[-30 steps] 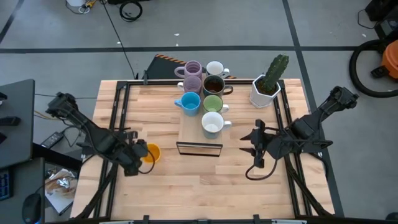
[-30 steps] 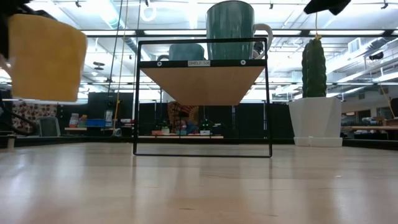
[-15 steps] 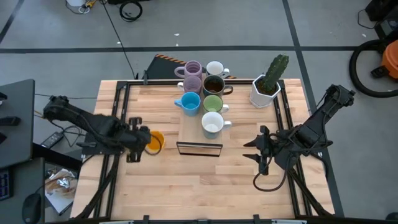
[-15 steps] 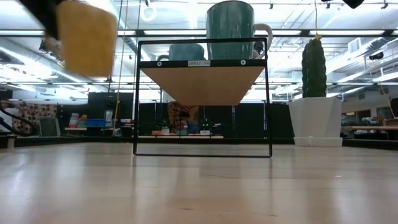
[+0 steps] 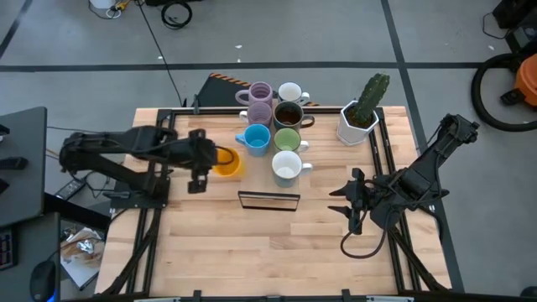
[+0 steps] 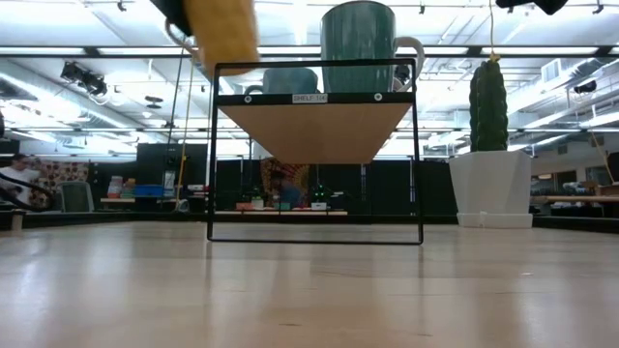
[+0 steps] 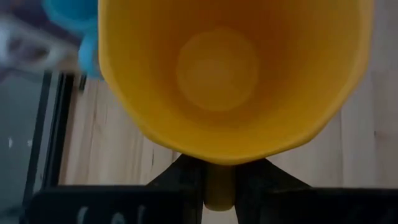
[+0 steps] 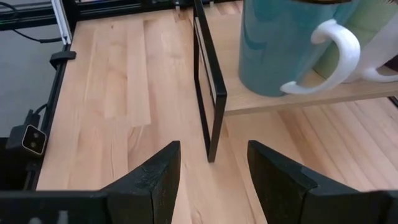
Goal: Place coffee mugs
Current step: Put the yellow mug on the shelf
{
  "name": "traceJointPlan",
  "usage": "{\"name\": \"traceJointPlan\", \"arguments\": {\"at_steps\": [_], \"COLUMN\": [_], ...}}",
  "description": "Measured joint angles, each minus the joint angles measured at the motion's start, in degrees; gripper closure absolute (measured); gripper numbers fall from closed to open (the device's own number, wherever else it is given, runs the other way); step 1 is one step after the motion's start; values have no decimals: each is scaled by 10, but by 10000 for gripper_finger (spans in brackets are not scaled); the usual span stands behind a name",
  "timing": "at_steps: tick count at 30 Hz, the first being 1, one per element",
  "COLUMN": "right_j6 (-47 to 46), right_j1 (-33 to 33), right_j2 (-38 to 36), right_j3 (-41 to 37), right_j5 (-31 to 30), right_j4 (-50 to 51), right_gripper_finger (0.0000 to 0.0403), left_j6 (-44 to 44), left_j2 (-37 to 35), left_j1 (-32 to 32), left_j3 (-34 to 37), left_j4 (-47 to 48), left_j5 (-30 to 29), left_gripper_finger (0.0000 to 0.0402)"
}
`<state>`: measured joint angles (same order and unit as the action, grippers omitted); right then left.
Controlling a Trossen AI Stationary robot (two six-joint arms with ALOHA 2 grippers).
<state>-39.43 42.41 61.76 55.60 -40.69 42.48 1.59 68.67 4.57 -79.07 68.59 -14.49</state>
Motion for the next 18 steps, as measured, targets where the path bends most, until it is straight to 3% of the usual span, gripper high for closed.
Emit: {"name": "traceJointPlan", "arguments": {"at_steps": [11, 15, 18], "right_j6": [6, 9, 11], "right_j1": [0, 0, 0], "right_j2": [0, 0, 0], "right_j3": [0, 0, 0], "right_j5": [-2, -2, -2], "right_j4": [-4, -5, -4], "right_gripper_finger": [211, 211, 211], "left_j6": [-88, -102, -103], "left_j2": [142, 172, 185], "left_j1": [-36, -47, -59], "left_j3": [-69, -87, -92], "left_j4": [-14, -22, -32], "left_j5": [57, 62, 98], "left_gripper_finger": [345, 345, 345]}}
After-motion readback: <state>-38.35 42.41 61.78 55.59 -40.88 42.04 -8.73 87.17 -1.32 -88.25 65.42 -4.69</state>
